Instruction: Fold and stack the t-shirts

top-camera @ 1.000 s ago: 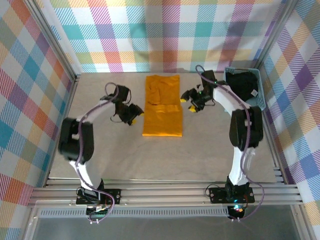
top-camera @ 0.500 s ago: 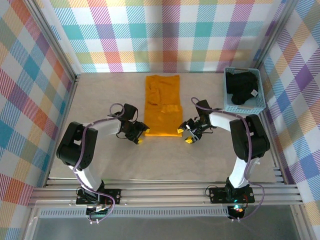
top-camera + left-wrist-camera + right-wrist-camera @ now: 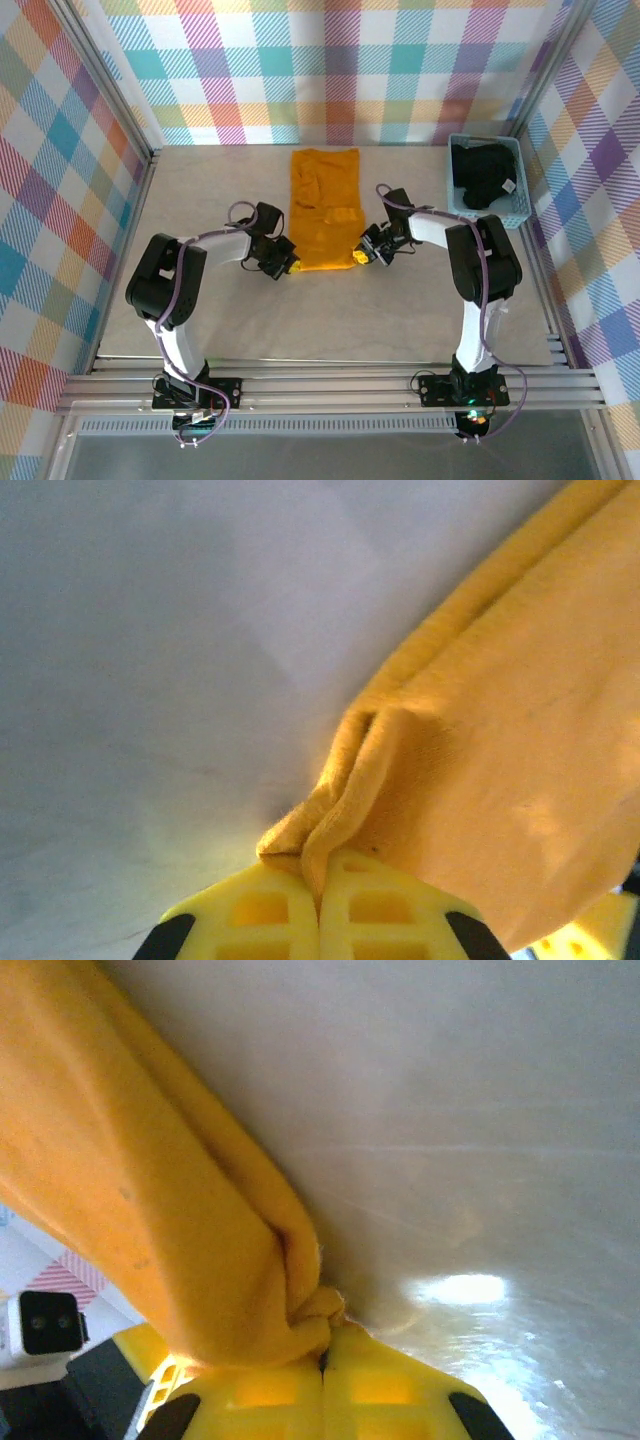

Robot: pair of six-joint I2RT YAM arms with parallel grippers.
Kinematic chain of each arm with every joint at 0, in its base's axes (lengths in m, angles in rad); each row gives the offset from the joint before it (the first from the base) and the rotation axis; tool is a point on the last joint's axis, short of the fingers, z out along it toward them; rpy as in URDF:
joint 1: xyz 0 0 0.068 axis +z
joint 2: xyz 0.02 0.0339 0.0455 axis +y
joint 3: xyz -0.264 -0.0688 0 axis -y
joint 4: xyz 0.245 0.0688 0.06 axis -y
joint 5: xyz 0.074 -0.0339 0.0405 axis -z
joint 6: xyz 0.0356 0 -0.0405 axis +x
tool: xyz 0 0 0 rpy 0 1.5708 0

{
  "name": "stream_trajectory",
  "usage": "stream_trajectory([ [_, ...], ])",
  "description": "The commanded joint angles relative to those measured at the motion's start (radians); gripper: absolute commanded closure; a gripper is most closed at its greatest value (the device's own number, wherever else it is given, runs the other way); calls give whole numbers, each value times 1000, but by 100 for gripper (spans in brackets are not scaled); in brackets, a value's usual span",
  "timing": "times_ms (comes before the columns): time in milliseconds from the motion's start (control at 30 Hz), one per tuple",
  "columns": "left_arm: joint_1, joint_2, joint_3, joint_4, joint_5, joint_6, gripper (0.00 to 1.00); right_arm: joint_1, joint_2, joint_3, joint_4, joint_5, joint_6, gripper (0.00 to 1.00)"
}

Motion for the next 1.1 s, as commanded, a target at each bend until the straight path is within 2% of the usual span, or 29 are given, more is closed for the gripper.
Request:
stream_trajectory([
  [0, -11, -52, 45, 47, -51, 38, 100, 4, -52, 55, -45, 53, -31, 100],
  [100, -11, -114, 34, -69, -34, 73, 100, 4, -112, 57, -129, 72, -80, 100],
  [267, -39, -217, -111, -98, 77, 106, 100, 16, -219, -52, -205, 8, -150, 100],
  [433, -139, -367, -283, -150, 144, 113, 100, 78, -334, -238, -267, -79, -198, 100],
  [667, -272, -712, -447, -263, 186, 28, 100, 156, -592, -430, -391, -154, -177, 100],
  [833, -275, -898, -431, -268, 150, -65, 100, 156, -685, -336, -494, -146, -155, 100],
  [1067, -243, -873, -236, -296, -28, -81, 100, 129, -609, -64, -591, -76, -135, 100],
])
